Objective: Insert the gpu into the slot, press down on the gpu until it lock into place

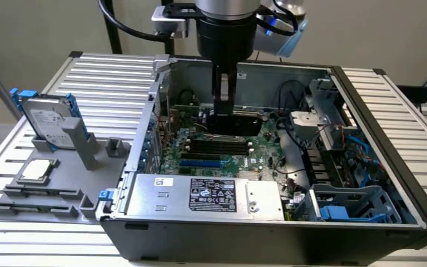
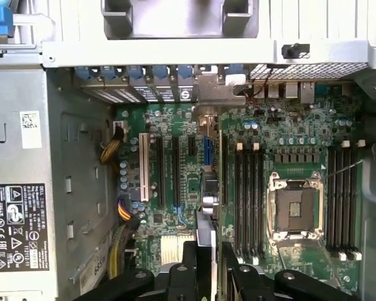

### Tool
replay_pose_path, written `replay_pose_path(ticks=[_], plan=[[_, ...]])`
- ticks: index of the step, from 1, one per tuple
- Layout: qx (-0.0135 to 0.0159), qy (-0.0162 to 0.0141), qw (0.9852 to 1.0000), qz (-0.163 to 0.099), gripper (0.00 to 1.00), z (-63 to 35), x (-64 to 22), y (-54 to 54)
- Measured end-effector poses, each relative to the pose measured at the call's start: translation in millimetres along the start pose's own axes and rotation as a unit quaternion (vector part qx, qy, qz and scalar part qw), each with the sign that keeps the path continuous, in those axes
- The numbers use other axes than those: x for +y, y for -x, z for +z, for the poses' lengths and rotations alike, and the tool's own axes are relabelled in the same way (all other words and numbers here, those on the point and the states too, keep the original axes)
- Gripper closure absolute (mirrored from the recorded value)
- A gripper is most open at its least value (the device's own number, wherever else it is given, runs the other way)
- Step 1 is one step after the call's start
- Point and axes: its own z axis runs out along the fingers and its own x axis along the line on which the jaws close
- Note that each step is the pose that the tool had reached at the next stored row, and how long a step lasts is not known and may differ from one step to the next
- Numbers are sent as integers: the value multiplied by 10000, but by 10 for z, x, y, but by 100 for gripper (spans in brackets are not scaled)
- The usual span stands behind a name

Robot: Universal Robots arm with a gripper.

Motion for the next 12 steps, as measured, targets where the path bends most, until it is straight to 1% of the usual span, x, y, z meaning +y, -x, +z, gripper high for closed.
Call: replay_pose_path(ticks=[2,7,12], plan=[[-9,1,10000,1,74,35,2,-50],[-17,1,10000,6,74,125,16,-64],[-16,1,10000,9,74,210,95,-53]])
